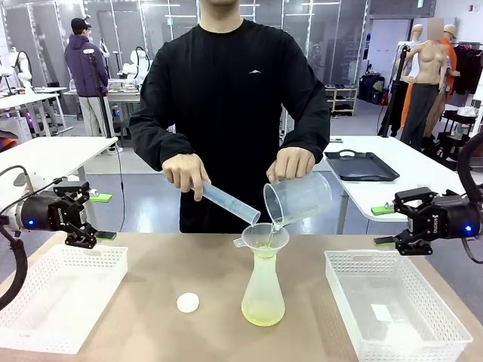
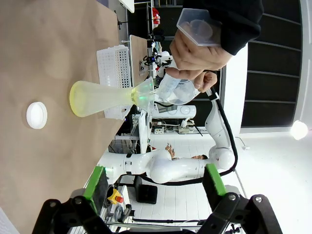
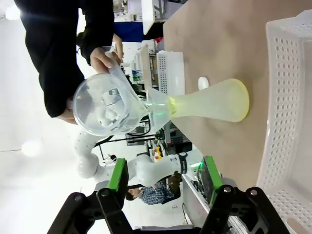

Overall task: Prepare the solutions needed for the experiment.
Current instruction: Once the solution is in the Big flask , pick up the Plastic Funnel and place it back into the right Organizing basket.

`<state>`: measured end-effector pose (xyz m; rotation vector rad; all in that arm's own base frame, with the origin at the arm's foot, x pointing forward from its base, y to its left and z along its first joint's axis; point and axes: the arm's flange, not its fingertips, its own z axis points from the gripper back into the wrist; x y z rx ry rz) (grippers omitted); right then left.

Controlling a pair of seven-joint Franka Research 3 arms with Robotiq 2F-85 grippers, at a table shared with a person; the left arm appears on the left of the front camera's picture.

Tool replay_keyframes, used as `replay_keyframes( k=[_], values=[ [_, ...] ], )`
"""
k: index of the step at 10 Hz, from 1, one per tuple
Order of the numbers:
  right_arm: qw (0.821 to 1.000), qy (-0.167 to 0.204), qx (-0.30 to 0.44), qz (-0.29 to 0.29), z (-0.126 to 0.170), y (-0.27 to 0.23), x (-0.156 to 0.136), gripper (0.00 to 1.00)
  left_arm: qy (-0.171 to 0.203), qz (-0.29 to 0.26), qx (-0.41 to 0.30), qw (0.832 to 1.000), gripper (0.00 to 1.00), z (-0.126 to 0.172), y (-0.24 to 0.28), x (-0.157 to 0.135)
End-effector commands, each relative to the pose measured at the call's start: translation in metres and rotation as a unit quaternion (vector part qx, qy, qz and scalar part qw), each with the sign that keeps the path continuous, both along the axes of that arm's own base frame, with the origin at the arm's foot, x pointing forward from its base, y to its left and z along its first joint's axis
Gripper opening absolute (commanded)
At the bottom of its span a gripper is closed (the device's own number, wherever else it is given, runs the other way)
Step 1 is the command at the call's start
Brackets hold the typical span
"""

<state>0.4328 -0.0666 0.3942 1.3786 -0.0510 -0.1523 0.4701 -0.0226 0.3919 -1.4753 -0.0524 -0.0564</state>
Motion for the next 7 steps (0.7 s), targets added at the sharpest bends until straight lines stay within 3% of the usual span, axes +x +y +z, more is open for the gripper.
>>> replay_keyframes(
  k=[1, 3, 4, 7],
  values=[
    [0.999, 0.004, 0.036, -0.008, 0.001, -0.001, 0.007, 0.76, -0.004, 0.005, 0.007, 1.0, 1.0, 0.001, -0.002, 0.0],
    [0.998, -0.016, 0.057, -0.004, -0.001, 0.005, 0.013, 0.76, -0.004, 0.005, 0.007, 1.0, 1.0, 0.001, -0.002, 0.0],
    [1.0, 0.002, 0.026, -0.004, -0.002, 0.002, 0.003, 0.76, -0.004, 0.005, 0.007, 1.0, 1.0, 0.001, -0.002, 0.0],
    [1.0, 0.002, 0.026, -0.004, -0.002, 0.002, 0.003, 0.76, -0.004, 0.005, 0.007, 1.0, 1.0, 0.001, -0.002, 0.0]
  ],
)
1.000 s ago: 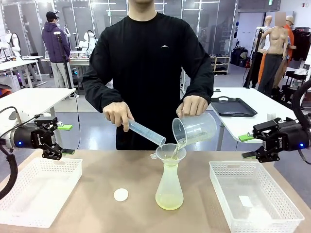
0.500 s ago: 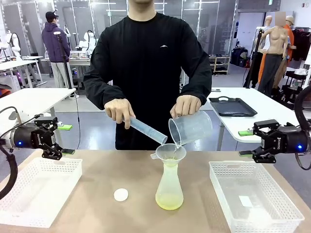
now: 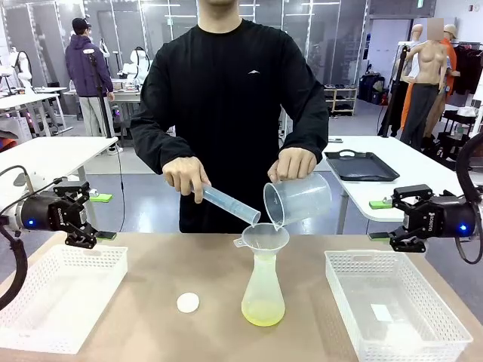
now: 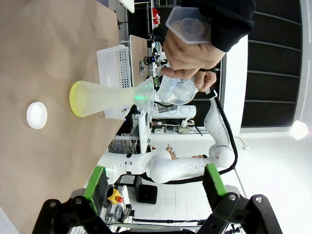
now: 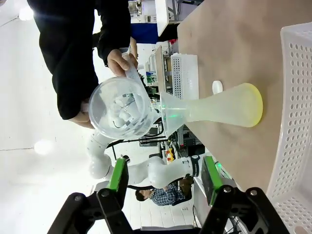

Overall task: Prepare the solutions needed for the experiment.
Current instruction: Once the solution is in the Big flask , pick up the Plastic Funnel and place it back into the right Organizing basket.

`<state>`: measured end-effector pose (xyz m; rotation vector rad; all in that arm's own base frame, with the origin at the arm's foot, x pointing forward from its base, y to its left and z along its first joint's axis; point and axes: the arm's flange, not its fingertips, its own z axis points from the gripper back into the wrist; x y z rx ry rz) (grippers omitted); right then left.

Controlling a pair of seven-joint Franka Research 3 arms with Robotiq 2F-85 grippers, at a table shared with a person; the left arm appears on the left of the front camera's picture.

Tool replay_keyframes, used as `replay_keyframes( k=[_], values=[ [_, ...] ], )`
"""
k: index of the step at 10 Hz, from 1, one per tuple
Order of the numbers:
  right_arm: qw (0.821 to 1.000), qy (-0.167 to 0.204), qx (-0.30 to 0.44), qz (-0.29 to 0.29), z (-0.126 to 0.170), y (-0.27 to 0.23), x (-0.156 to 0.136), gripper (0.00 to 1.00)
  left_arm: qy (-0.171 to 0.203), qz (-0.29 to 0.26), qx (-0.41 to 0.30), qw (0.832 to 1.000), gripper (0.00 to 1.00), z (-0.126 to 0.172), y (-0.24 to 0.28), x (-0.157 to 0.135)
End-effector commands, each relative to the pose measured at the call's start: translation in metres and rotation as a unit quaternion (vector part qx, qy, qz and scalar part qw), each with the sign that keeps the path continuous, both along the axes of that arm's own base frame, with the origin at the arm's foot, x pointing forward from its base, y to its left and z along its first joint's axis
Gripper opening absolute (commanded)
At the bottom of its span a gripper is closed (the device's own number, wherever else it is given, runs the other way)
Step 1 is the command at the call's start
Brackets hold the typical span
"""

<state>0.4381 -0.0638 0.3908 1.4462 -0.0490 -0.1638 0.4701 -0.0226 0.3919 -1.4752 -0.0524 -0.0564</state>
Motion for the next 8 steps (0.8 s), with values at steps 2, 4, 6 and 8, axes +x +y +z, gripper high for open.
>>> replay_keyframes(
  k=[2, 4, 6, 8],
  values=[
    [1.0, 0.0, -0.009, 0.0, 0.0013, -0.0003, -0.0023, 0.76, -0.004, 0.005, 0.007, 1.0, 1.0, 0.0007, -0.0018, 0.0005],
    [1.0, 0.0, -0.009, 0.0, 0.0013, -0.0003, -0.0023, 0.76, -0.004, 0.005, 0.007, 1.0, 1.0, 0.0007, -0.0018, 0.0005],
    [1.0, 0.0, -0.009, 0.0, 0.0013, -0.0003, -0.0023, 0.76, -0.004, 0.005, 0.007, 1.0, 1.0, 0.0007, -0.0018, 0.0005],
    [1.0, 0.0, -0.009, 0.0, 0.0013, -0.0003, -0.0023, 0.76, -0.004, 0.005, 0.007, 1.0, 1.0, 0.0007, -0.0018, 0.0005]
  ],
)
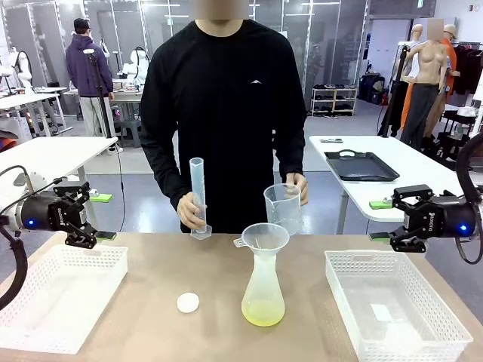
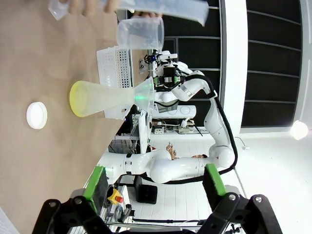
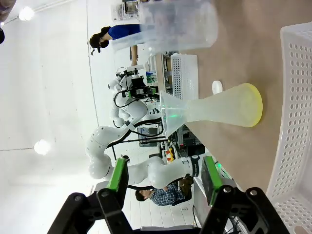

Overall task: Prepare the solutions needed for the experiment.
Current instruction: Once the solution is in the Big flask , pick up the Plastic Funnel and place it back into the right Organizing basket.

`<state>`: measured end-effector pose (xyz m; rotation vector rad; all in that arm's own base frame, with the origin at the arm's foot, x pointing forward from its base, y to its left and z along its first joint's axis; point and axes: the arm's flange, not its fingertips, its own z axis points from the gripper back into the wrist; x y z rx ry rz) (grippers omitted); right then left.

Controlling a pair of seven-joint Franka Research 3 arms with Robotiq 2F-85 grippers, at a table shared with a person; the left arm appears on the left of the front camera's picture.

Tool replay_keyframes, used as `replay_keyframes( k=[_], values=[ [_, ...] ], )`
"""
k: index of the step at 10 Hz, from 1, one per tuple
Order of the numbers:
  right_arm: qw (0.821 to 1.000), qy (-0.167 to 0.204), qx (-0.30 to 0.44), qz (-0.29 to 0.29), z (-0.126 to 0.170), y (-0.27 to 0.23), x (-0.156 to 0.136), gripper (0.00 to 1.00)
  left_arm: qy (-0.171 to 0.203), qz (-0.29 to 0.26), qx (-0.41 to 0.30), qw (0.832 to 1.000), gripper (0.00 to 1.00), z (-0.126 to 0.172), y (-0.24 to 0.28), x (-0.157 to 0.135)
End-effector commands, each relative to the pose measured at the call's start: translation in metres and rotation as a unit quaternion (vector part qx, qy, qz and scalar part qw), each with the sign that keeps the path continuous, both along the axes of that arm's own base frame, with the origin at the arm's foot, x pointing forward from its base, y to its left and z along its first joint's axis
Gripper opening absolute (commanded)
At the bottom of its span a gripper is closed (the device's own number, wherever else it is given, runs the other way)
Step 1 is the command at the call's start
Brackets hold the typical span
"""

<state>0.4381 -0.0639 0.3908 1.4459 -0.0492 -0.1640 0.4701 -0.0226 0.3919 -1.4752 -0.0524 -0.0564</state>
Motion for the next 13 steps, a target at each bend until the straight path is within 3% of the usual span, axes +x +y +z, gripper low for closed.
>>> replay_keyframes(
  k=[1, 13],
  values=[
    [1.0, 0.0, -0.008, 0.0, 0.0013, -0.0002, -0.0023, 0.76, -0.004, 0.005, 0.007, 1.0, 1.0, 0.0007, -0.0018, 0.0005],
    [1.0, 0.0, -0.008, 0.0, 0.0013, -0.0002, -0.0023, 0.76, -0.004, 0.005, 0.007, 1.0, 1.0, 0.0007, -0.0018, 0.0005]
  ],
)
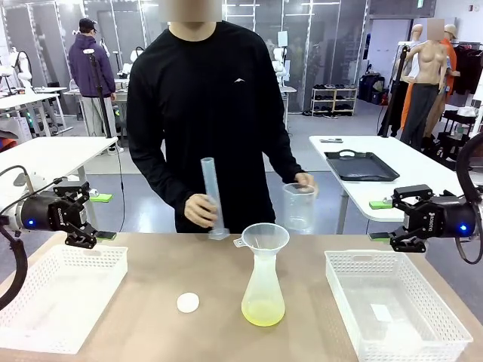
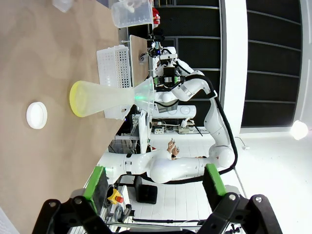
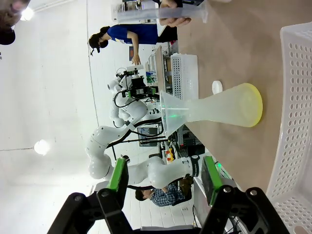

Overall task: Prepare the solutions needed for the experiment.
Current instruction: Once the solution is in the Big flask , pick up the Plastic Funnel and place it back into the right Organizing basket.

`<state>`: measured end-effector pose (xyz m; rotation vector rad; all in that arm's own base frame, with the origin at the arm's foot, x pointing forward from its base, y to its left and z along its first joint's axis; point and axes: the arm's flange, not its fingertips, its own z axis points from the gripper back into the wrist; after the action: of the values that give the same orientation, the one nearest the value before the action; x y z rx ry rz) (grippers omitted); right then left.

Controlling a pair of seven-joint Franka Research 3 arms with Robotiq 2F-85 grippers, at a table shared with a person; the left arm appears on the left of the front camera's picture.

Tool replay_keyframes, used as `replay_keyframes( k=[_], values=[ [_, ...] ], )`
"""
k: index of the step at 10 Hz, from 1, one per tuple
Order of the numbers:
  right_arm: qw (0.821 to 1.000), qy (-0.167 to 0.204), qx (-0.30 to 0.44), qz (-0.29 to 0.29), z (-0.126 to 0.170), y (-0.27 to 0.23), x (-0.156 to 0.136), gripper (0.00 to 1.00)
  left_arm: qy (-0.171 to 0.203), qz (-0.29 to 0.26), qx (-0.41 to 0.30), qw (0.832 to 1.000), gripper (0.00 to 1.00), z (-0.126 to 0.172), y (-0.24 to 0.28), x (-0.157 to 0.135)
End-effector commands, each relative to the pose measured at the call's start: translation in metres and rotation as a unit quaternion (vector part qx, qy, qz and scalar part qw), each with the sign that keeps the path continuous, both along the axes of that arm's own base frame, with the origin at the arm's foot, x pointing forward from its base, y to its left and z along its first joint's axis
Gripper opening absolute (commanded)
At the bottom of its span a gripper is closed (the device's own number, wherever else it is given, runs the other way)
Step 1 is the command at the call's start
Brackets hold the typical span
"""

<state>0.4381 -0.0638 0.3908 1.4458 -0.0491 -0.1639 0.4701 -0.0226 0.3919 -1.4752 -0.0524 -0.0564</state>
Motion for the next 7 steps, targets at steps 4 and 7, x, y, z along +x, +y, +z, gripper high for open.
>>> replay_keyframes(
  k=[4, 7],
  values=[
    [1.0, 0.0, -0.008, 0.0, 0.001, 0.0, -0.002, 0.76, -0.004, 0.005, 0.007, 1.0, 1.0, 0.001, -0.002, 0.0],
    [0.996, -0.024, -0.085, -0.021, 0.032, 0.018, -0.023, 0.76, -0.004, 0.005, 0.007, 1.0, 1.0, 0.001, -0.002, 0.0]
  ],
)
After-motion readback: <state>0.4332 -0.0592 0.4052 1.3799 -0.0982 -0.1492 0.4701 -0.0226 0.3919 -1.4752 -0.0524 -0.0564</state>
